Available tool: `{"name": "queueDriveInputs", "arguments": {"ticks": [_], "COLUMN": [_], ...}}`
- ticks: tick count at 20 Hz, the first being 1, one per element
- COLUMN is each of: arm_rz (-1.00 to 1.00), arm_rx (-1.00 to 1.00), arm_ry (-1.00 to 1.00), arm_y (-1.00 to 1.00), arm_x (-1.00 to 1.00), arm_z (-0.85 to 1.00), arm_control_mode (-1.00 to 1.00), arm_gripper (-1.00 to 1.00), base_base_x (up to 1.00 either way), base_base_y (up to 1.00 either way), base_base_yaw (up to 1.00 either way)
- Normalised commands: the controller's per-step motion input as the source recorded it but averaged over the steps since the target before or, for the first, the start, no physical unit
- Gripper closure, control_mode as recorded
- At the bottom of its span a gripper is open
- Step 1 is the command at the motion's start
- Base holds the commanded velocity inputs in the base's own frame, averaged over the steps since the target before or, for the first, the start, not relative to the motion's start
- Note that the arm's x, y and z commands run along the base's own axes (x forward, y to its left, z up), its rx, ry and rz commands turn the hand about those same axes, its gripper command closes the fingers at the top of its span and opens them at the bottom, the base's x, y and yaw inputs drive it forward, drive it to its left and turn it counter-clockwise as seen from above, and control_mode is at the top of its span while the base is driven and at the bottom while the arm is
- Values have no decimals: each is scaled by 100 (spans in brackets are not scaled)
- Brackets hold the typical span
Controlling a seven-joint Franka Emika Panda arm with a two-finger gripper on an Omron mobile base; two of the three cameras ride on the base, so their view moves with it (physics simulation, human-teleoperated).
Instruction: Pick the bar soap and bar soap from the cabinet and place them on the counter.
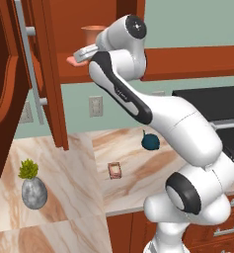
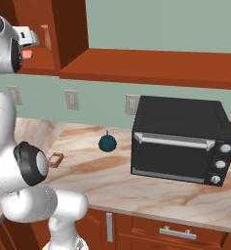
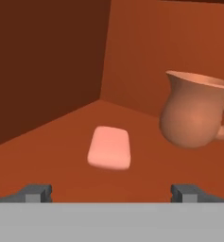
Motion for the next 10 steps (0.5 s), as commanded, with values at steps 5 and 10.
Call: {"name": "queueDriveInputs", "arguments": {"ticks": [5, 10], "arm_rz": [0, -1], "arm_rx": [0, 0], "arm_ry": [1, 2], "arm_y": [17, 14], "arm_x": [28, 21], "arm_z": [-4, -2], "arm_control_mode": [-100, -100], "arm_gripper": [-100, -100], "base_base_x": [0, 0], "base_base_y": [0, 0], "base_base_yaw": [0, 0]}}
